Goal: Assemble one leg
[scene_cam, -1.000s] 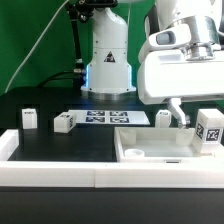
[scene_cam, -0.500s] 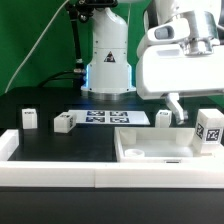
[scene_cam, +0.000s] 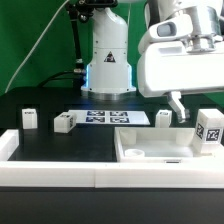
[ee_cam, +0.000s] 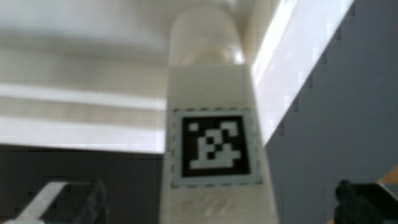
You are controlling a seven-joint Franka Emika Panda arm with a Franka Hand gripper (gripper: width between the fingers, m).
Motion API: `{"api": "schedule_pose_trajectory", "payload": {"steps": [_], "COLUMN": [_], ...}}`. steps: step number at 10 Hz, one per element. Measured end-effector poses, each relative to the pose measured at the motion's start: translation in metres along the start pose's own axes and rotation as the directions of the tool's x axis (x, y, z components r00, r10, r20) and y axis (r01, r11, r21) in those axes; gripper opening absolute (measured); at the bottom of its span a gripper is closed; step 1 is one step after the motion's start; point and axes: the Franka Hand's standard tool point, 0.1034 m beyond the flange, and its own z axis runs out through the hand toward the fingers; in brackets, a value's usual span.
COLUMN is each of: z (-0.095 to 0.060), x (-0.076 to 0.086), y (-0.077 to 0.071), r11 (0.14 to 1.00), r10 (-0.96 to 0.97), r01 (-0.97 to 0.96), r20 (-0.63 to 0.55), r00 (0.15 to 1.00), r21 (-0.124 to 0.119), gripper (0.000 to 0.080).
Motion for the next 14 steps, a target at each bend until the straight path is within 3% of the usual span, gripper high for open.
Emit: {"api": "schedule_pose_trajectory", "payload": {"steps": [4, 6, 7, 8, 9, 10, 11, 12, 14], "z": [0.0, 0.002, 0.006, 0.007, 0.007, 0.007, 0.007, 0.008, 0.008], "x": [0.008, 0.004, 0.013, 0.01, 0.01, 0.01, 0.01, 0.01, 0.009], "y": [0.002, 0.0, 0.003, 0.003, 0.003, 0.003, 0.003, 0.006, 0.008], "r11": [0.996, 0.994, 0.995, 0.995, 0.995, 0.995, 0.995, 0.996, 0.995], "r10": [0.018, 0.012, 0.02, 0.021, 0.021, 0.021, 0.021, 0.03, 0.053], "r01": [-0.048, -0.061, -0.06, -0.06, -0.06, -0.06, -0.06, -0.066, -0.086], "r20": [0.36, 0.487, 0.437, 0.437, 0.437, 0.436, 0.437, 0.438, 0.439], "r00": [0.933, 0.873, 0.899, 0.899, 0.899, 0.899, 0.899, 0.899, 0.897], "r21": [0.075, 0.085, 0.076, 0.075, 0.075, 0.075, 0.075, 0.067, 0.056], "gripper": [0.0648, 0.0648, 0.0648, 0.0648, 0.0522, 0.0522, 0.0385, 0.0301, 0.03]}}
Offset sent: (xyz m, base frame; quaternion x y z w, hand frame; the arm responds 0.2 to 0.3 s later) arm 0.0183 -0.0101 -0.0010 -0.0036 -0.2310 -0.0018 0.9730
